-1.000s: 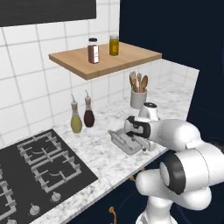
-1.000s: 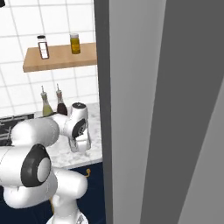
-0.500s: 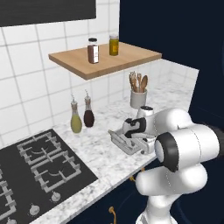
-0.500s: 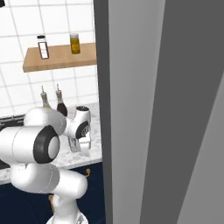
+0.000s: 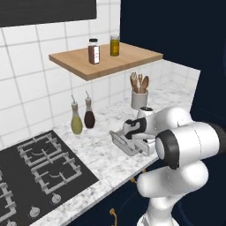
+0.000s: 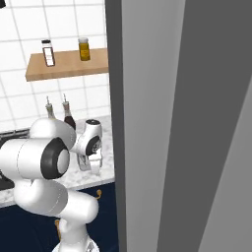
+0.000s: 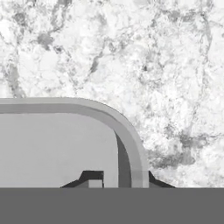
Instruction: Take the meat container that has the fish and place it on the second highest rack of the freezer. Then take the vegetable container that has the onion and eggplant and place it on the highest rack of the freezer.
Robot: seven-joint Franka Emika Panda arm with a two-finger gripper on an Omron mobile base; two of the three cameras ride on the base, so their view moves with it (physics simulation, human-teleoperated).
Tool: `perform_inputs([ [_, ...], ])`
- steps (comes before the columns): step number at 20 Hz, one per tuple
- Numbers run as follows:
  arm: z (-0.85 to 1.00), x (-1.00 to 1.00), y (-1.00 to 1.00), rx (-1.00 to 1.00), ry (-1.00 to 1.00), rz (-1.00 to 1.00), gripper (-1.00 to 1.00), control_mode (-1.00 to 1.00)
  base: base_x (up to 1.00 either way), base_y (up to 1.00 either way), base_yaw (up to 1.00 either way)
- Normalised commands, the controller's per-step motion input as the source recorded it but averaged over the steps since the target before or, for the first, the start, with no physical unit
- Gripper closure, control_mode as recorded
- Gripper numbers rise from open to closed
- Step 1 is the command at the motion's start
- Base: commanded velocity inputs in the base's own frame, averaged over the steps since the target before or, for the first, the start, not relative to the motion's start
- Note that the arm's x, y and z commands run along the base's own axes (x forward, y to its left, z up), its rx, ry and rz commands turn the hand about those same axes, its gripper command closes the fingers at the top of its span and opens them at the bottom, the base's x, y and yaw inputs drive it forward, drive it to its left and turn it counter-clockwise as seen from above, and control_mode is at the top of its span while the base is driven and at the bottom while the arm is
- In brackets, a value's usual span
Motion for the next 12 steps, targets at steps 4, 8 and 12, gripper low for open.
perform_inputs([
  [4, 0.35, -0.54, 0.12, 0.0, -0.09, -0.04, 1.0, -1.0, 0.0, 0.0, 0.0],
  [8, 0.98, -0.97, 0.54, 0.0, -0.15, -0.13, 1.0, -1.0, 0.0, 0.0, 0.0],
  [12, 1.0, -0.99, 0.57, 0.0, -0.1, -0.21, 1.0, -1.0, 0.0, 0.0, 0.0],
])
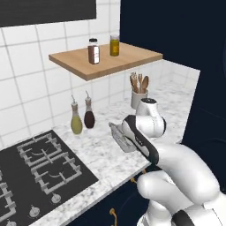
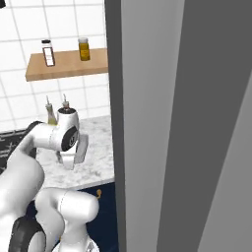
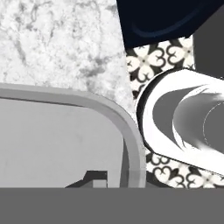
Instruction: Take the meat container that has the fish and place it on the second highest rack of the freezer. Then take the vegetable container that has the onion and eggplant and place it on the highest rack of the freezer.
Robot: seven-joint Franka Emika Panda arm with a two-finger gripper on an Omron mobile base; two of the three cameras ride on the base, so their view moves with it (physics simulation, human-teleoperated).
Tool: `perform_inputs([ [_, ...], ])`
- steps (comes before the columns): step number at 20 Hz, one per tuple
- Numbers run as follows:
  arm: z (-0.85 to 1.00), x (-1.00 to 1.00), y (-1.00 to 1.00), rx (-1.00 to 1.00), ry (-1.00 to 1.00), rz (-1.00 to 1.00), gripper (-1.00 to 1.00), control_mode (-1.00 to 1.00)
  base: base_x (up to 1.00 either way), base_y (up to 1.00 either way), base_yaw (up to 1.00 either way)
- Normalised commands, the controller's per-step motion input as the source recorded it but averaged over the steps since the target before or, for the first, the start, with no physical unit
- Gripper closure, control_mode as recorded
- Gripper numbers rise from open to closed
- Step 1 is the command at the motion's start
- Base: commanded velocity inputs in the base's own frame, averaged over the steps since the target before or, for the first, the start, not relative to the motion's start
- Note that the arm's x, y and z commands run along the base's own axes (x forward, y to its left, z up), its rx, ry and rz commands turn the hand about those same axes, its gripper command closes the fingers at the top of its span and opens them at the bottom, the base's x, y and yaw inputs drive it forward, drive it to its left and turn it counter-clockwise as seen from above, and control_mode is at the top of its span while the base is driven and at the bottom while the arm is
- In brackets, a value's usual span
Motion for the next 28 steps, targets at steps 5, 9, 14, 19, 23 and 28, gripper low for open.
perform_inputs([
  [5, 0.95, -1.0, 0.42, 0.0, -0.17, -0.19, 1.0, -1.0, 0.0, 0.0, 0.0],
  [9, 0.27, -0.75, 0.24, 0.0, -0.01, -0.17, 1.0, 1.0, -0.25, 0.09, -0.04],
  [14, 0.0, 0.0, 0.0, 0.0, 0.0, 0.0, 1.0, 1.0, -1.0, 0.38, -0.01],
  [19, 0.0, 0.0, 0.0, 0.0, 0.0, 0.0, 1.0, 1.0, -1.0, 0.54, -0.04],
  [23, 0.0, 0.0, 0.0, 0.0, 0.0, 0.0, 1.0, 1.0, -1.0, 0.64, -0.48],
  [28, 0.0, 0.0, 0.0, 0.0, 0.0, 0.0, 1.0, 1.0, -1.0, 0.61, -0.6],
])
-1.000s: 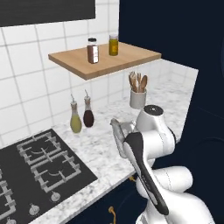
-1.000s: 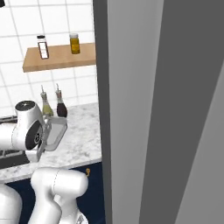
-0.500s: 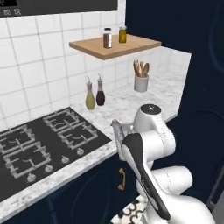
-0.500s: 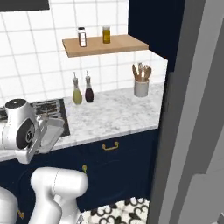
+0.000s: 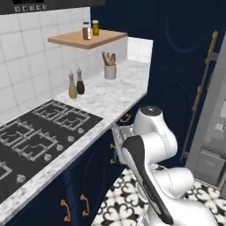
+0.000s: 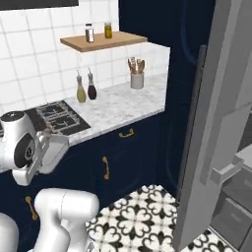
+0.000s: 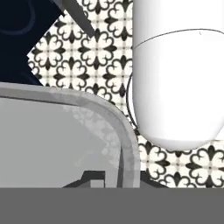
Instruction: Take the meat container that has the fish and place it on the second highest rack of the freezer. Then take the vegetable container that has the onion and eggplant and place it on the highest rack of the freezer.
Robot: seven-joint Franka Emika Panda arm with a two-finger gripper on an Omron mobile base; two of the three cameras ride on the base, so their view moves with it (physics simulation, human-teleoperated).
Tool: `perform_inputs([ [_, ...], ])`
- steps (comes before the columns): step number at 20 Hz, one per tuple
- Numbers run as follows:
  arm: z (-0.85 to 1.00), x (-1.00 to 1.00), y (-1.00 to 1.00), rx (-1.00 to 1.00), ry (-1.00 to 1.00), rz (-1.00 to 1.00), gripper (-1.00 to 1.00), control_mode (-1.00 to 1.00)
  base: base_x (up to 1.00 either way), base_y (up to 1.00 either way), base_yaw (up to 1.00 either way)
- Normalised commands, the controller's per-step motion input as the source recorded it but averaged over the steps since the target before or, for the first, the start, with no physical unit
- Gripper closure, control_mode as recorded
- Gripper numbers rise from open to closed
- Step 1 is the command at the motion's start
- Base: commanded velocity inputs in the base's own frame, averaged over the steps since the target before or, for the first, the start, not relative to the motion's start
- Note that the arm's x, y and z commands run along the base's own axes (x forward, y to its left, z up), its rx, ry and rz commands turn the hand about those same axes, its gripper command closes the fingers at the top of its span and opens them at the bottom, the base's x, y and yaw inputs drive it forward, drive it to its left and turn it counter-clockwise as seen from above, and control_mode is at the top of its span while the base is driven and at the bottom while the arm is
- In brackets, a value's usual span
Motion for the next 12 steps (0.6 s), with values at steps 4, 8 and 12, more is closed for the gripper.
perform_inputs([
  [4, 0.0, 0.0, 0.0, 0.0, 0.0, 0.0, 1.0, 1.0, -0.98, 0.28, -0.78],
  [8, 0.0, 0.0, 0.0, 0.0, 0.0, 0.0, 1.0, 1.0, -0.44, -0.66, -0.68],
  [12, 0.0, 0.0, 0.0, 0.0, 0.0, 0.0, 1.0, 1.0, 0.06, -1.0, -0.58],
])
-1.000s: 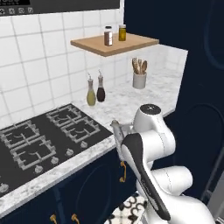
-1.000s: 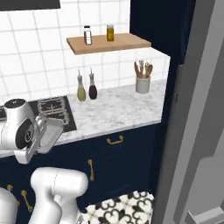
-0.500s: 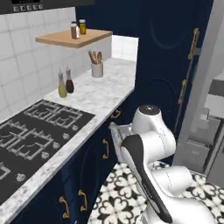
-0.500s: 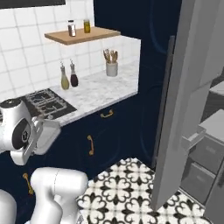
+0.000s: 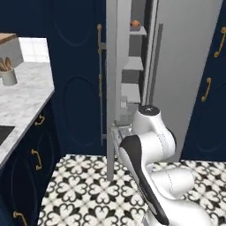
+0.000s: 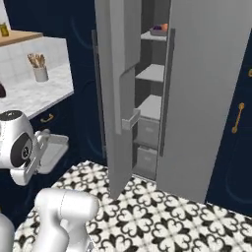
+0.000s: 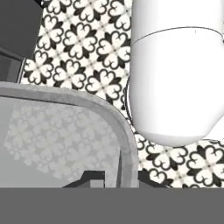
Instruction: Take the meat container that has the fish and place it on the second highest rack of the freezer. Then take the vegetable container that has the onion and eggplant and place it on the highest rack of the freezer.
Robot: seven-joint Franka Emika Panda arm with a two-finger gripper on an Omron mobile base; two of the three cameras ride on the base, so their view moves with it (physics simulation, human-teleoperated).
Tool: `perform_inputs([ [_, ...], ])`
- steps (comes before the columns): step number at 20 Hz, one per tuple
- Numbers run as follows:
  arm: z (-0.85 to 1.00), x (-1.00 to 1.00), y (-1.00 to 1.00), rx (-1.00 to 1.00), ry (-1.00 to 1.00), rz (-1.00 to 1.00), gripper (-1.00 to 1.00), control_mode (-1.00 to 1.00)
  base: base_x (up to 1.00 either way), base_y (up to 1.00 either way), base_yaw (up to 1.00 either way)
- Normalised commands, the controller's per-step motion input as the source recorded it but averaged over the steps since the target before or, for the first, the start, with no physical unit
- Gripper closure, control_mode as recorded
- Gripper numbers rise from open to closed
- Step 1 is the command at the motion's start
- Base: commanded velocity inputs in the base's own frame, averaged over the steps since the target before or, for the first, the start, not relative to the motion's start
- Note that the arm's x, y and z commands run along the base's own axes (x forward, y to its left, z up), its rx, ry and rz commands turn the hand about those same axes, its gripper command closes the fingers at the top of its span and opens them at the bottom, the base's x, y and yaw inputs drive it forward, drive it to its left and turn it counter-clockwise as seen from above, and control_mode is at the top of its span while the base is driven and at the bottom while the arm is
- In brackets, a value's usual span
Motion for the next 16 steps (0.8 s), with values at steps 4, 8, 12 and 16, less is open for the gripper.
perform_inputs([
  [4, 0.0, 0.0, 0.0, 0.0, 0.0, 0.0, 1.0, 1.0, 0.58, -1.0, -0.27],
  [8, 0.0, 0.0, 0.0, 0.0, 0.0, 0.0, 1.0, 1.0, 0.98, -0.92, -0.03],
  [12, 0.0, 0.0, 0.0, 0.0, 0.0, 0.0, 1.0, 1.0, 0.86, -0.9, 0.05],
  [16, 0.0, 0.0, 0.0, 0.0, 0.0, 0.0, 1.0, 1.0, 0.7, -0.45, 0.21],
])
